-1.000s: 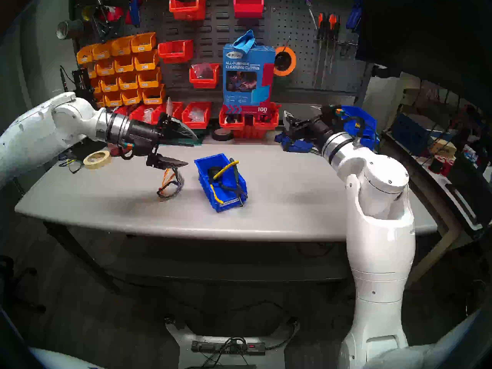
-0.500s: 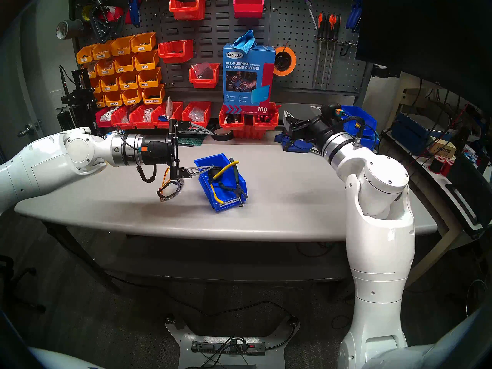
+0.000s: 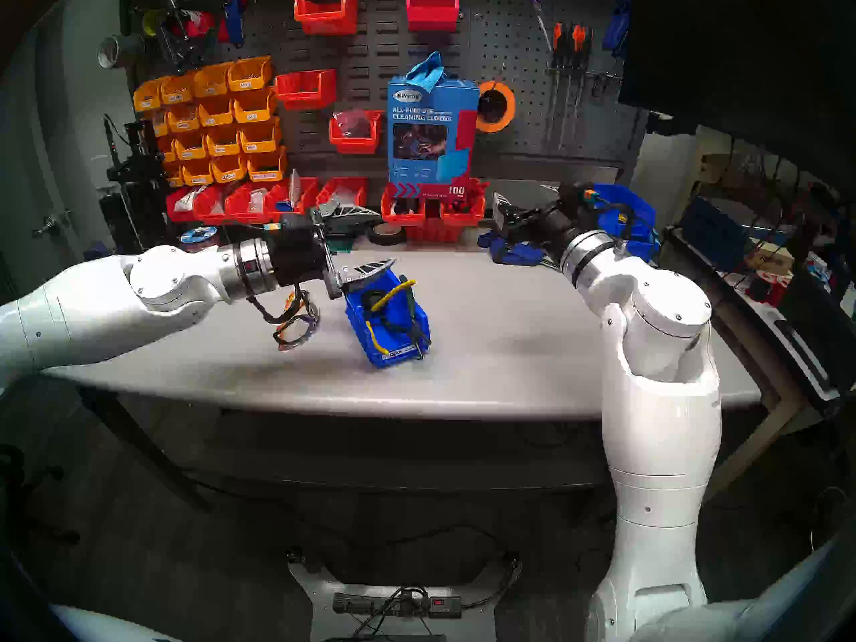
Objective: Take out tools from the storage box
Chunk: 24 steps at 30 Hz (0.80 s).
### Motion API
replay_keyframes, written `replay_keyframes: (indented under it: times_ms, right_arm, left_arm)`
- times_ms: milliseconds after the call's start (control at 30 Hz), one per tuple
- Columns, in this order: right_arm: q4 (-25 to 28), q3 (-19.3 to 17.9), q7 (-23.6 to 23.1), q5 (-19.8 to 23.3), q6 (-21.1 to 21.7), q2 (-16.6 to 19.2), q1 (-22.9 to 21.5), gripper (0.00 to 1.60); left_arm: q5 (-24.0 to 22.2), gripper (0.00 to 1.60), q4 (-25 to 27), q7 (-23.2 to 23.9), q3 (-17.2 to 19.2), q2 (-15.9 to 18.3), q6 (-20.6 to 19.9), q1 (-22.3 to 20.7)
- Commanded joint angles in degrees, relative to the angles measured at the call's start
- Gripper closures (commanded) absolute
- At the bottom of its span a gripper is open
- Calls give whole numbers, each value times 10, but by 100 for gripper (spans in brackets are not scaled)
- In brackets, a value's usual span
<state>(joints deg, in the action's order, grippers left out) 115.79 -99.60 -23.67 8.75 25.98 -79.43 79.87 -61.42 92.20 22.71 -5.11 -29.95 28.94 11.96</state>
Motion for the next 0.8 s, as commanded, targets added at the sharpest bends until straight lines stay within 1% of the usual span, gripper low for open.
replay_keyframes:
  times_ms: [0, 33, 67, 100, 133, 200, 233, 267, 300, 333, 367, 400, 767]
  right_arm:
    - [7, 1, 0, 1, 0, 0, -8, 0]
    - [7, 1, -1, 1, 0, -1, -8, 0]
    - [7, 0, -1, 0, 1, -1, -9, 0]
    - [7, 0, -1, 0, 1, -1, -9, 0]
    - [7, 0, -1, 0, 1, -1, -9, 0]
    - [7, 0, -2, -1, 2, -2, -9, 0]
    - [8, 0, -2, -1, 2, -2, -9, 0]
    - [8, 0, -2, -2, 2, -3, -9, 0]
    - [8, 0, -3, -2, 2, -3, -9, 0]
    - [8, -1, -3, -2, 2, -3, -9, 0]
    - [8, -1, -3, -2, 2, -3, -9, 0]
    - [8, -1, -3, -3, 2, -3, -9, 0]
    - [8, -2, -6, -5, 3, -6, -10, 0]
  left_arm:
    - [-122, 0, 13, 6, -20, -8, -75, -9]
    - [-133, 0, 13, 9, -24, -9, -90, -11]
    - [-146, 0, 11, 10, -34, -12, -93, -16]
    - [-157, 0, 12, 12, -38, -14, -113, -21]
    - [-162, 0, 8, 16, -47, -17, -120, -26]
    - [-177, 0, 7, 19, -56, -21, -148, -35]
    - [-181, 0, 4, 20, -65, -25, -152, -42]
    - [-181, 0, 3, 22, -58, -27, -178, -40]
    - [-184, 0, 0, 22, -65, -31, -179, -45]
    - [-181, 0, 1, 23, -53, -32, -204, -39]
    - [-184, 0, -3, 23, -63, -36, -195, -44]
    - [-183, 0, -4, 22, -56, -37, -208, -41]
    - [-177, 0, -24, 14, -55, -66, -226, -37]
